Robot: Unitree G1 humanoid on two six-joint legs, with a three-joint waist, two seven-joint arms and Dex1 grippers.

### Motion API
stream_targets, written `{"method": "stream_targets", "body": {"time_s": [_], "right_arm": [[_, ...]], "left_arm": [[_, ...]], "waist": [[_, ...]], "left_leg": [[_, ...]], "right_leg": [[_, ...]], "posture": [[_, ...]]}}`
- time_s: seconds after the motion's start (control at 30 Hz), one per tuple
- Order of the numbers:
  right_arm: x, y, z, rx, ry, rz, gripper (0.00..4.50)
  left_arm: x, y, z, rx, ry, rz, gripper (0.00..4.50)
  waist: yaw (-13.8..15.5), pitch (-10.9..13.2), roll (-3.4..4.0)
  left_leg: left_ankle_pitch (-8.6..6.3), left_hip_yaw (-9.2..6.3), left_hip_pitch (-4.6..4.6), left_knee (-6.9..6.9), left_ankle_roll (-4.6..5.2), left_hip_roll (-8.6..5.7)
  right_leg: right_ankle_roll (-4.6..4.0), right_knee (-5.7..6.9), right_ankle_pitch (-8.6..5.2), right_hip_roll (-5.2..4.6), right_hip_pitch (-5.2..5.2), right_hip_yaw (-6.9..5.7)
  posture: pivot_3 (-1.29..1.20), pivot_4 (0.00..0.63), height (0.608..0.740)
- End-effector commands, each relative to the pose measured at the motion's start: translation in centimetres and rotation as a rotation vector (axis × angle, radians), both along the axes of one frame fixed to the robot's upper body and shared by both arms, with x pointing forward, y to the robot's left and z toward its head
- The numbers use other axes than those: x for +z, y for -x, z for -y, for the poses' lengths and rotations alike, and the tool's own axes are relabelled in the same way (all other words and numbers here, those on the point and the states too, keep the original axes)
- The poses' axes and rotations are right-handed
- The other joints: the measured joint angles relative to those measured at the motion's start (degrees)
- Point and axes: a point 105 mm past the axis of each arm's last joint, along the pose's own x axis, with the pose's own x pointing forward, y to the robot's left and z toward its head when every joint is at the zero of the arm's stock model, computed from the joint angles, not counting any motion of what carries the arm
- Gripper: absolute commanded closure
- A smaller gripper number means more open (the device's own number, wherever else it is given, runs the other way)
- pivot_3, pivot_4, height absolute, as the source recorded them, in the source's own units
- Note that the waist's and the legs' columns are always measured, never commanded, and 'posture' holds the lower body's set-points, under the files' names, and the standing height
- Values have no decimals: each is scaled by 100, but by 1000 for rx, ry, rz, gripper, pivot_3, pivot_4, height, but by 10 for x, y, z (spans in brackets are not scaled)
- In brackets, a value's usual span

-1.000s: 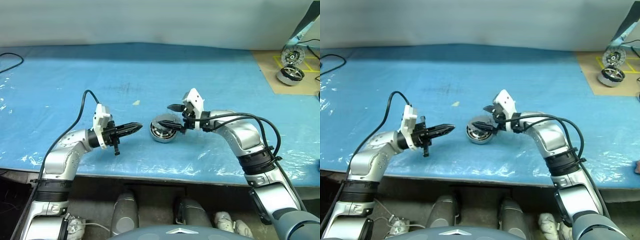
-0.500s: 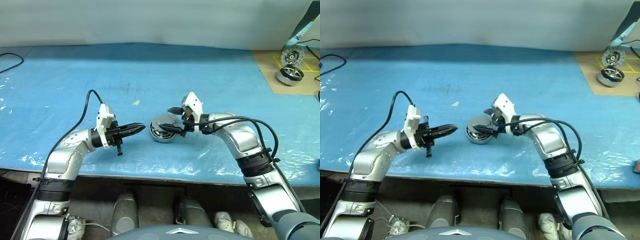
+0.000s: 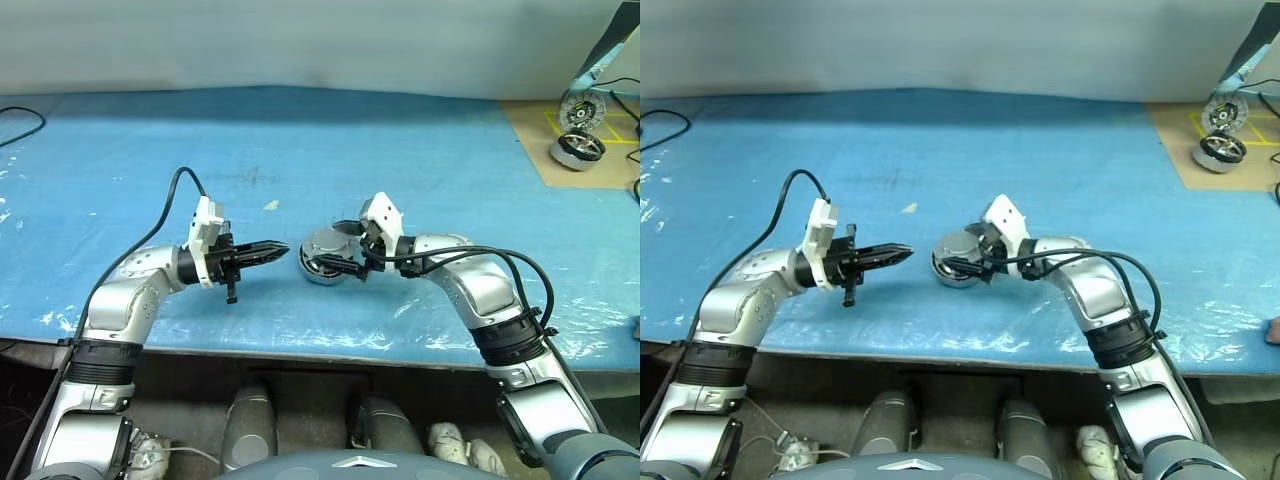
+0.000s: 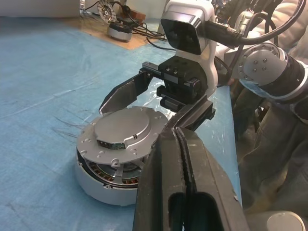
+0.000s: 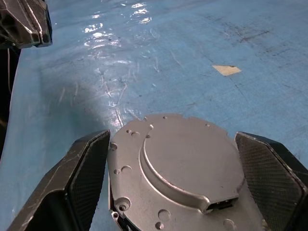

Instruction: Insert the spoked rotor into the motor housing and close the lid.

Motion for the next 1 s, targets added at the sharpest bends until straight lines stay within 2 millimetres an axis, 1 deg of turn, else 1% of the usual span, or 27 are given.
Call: {"method": "stream_targets", "body": {"time_s": [0.03, 0.2, 0.3, 0.43, 0.53, 0.63, 0.7, 0.73, 1.0], "right_arm": [[2, -1, 0, 33, 45, 41, 148], [-2, -8, 2, 31, 53, 32, 148], [-6, -8, 0, 48, 54, 14, 148], [-14, -5, -3, 68, 69, 1, 148], [-14, -6, -7, 76, 57, 2, 148], [-12, -8, -10, 84, 49, 8, 737], [-11, -8, -10, 84, 44, 6, 1407], [-12, -8, -10, 83, 43, 5, 1553], [-12, -11, -12, 40, 24, 13, 1552]], "left_arm": [[5, -1, 5, -10, 16, 38, 4500], [0, 1, 2, 13, 5, 43, 4500], [-6, 6, -1, 21, -6, 32, 4500], [-7, 8, -5, 49, -8, 33, 4500], [-7, 11, -7, 57, -11, 33, 4500], [-6, 12, -8, 60, -11, 32, 4500], [-5, 12, -8, 60, -10, 32, 4500], [-5, 13, -8, 59, -10, 32, 4500], [-7, 11, -6, 22, -22, 16, 4500]], "waist": [[-1, 0, 0], [-7, 0, 0], [-12, 0, 0], [-5, 0, 0], [-10, 0, -1], [-26, 0, -1], [-26, 0, -1], [-27, 0, -1], [-81, 0, -1]], "left_leg": [[0, 0, 0, 1, 0, 0], [0, 0, 1, 8, 0, 1], [0, 0, 1, 8, 0, 1], [0, 0, 1, 7, 1, 2], [0, 0, 2, 13, 1, 3], [0, 0, 8, 17, 1, 3], [0, 0, 13, 16, 1, 3], [0, 0, 14, 16, 1, 3], [0, 1, 15, 15, 0, 3]], "right_leg": [[0, 0, 0, 0, 0, 0], [-1, 2, 0, 2, 2, 0], [-1, 1, -1, 2, 2, 2], [-1, 2, 0, 4, 2, 0], [-2, 5, -1, 3, 5, 0], [-2, 9, -1, 4, 7, 6], [-3, 10, -1, 4, 11, 7], [-3, 9, -1, 4, 12, 8], [-3, 9, -2, 8, 11, 9]], "posture": [[0, 150, 740], [0, 150, 740], [0, 150, 740], [0, 150, 740], [0, 150, 740], [0, 150, 740], [0, 150, 740], [0, 150, 740], [0, 150, 740]]}}
